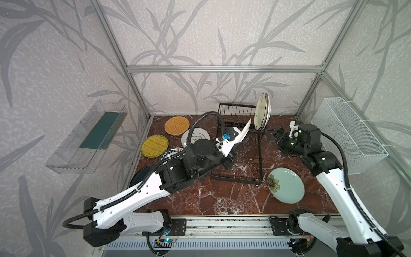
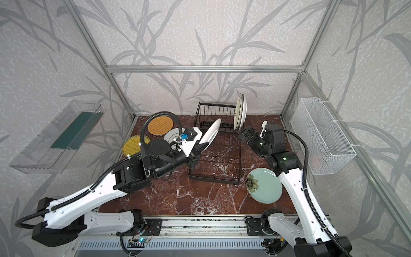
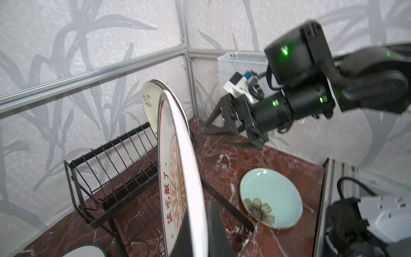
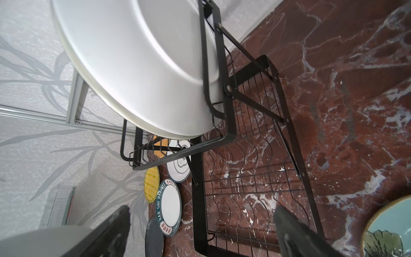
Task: Load plates into a dish rack
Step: Place the plate on the dish rack.
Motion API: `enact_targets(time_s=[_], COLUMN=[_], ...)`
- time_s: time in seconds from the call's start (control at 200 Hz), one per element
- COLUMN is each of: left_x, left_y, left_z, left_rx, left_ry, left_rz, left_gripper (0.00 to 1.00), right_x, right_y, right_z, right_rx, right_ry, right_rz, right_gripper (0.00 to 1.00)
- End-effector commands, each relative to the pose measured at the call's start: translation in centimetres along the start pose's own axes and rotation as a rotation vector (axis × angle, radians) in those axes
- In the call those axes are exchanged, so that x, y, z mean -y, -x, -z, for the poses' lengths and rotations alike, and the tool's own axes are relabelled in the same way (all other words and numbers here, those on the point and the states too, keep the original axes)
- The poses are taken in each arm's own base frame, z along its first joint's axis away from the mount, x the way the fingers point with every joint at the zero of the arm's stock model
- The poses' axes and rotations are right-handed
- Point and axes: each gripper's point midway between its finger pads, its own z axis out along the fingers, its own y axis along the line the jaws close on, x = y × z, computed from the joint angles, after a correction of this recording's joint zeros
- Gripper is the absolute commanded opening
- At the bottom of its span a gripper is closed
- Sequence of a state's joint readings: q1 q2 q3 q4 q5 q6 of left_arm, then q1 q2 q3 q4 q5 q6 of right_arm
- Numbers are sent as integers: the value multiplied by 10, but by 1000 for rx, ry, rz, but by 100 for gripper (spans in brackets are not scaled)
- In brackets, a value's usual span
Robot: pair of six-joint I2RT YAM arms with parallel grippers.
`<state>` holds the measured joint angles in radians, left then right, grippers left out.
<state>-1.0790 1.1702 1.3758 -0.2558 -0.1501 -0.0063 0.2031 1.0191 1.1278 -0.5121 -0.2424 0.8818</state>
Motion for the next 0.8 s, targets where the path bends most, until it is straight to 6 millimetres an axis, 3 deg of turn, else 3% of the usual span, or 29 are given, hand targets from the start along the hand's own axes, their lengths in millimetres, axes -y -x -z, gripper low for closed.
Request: enact_targets(time_s=[0.0,0.13,0.29,0.55,0.795], left_x=[-17,-22,-35,-49,-58], left_y=[36,61,72,73,60], left_z=[-10,-37,-76,-127,-168], left_rx=[92,131,130,139,110], left_ry=[78,97,128,133,155], left_rz=[163,215,287,334,354], left_gripper=[0,0,0,0,0], right_x=[-25,-32,-44,-55,-62], right_y=[9,14,14,19,20], right_z=[14,22,29,49,73], right_rx=[58,83,72,95,128], right_ry=[91,103,136,142,153], right_rz=[95,119,147,181,246], right_gripper=[99,99,99,99,99])
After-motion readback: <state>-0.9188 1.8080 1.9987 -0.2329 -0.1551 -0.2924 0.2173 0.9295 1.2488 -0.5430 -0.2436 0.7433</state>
